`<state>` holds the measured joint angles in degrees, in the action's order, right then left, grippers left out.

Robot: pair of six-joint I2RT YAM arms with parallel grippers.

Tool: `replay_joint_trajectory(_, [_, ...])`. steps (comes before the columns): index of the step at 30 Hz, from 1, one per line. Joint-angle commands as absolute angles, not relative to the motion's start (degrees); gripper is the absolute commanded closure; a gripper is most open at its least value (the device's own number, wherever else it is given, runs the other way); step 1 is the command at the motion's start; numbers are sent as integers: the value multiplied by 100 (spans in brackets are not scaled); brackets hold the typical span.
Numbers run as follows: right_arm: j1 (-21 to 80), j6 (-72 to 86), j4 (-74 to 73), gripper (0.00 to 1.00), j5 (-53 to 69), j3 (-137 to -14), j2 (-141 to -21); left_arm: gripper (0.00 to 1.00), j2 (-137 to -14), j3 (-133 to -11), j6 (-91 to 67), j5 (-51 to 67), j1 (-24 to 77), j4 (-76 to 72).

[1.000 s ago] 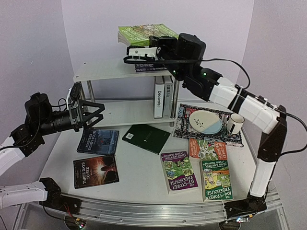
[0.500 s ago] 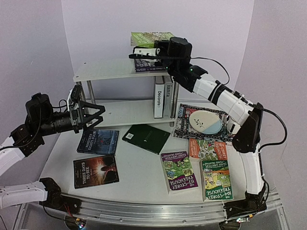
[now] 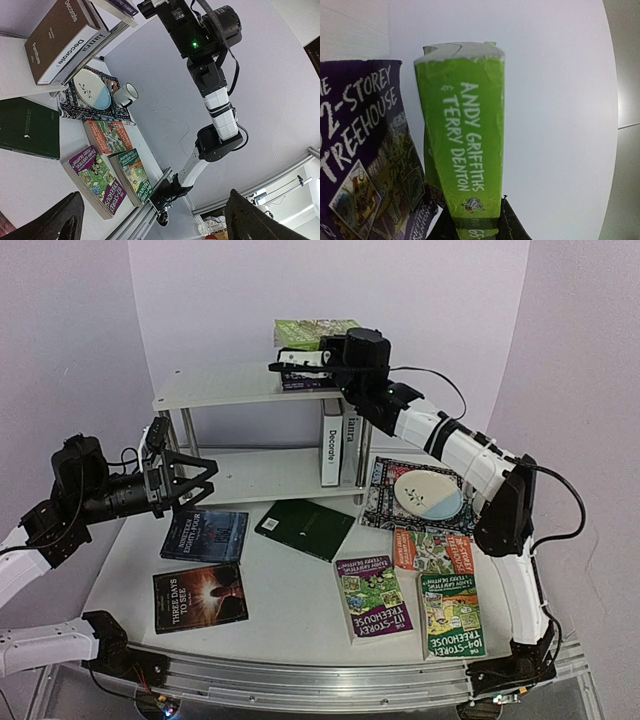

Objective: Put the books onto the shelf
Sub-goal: Place the book on the book pile on the shelf.

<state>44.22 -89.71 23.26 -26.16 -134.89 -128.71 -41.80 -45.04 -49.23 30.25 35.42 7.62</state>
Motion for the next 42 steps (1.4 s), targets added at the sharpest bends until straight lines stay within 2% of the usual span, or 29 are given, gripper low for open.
replay_joint_trajectory(1, [4329,-8866,3067,100,-2666,-13895,-12875,0,-4118,-4567,-4790,3092,3530,723])
replay_joint_trajectory(12, [4289,-9039,3120,100,-2949,-13494,-12854,0,-4025,-4479,-4786,3102,3526,729])
replay_joint_trajectory(15, [4298,-9019,3238,95,-2920,-13130,-12671,0,-4034,-4470,-4775,3121,3525,728])
replay_joint_trajectory(24, [4404,-9008,3278,94,-2944,-12831,-12497,0,-4071,-4423,-4755,3139,3525,729])
replay_joint_trajectory(30, [4455,-8964,3278,80,-2931,-12790,-12469,0,-4071,-4414,-4746,3142,3525,730])
replay_joint_trajectory(39, [4553,-8901,3197,72,-2844,-12815,-12442,0,-4087,-4401,-4737,3172,3525,729])
replay_joint_trajectory(40, [4560,-8916,3185,69,-2855,-12825,-12452,0,-4087,-4394,-4737,3170,3528,729])
replay_joint_trajectory(42, [4566,-8988,3171,54,-2882,-12839,-12483,0,-4084,-4394,-4731,3166,3529,729])
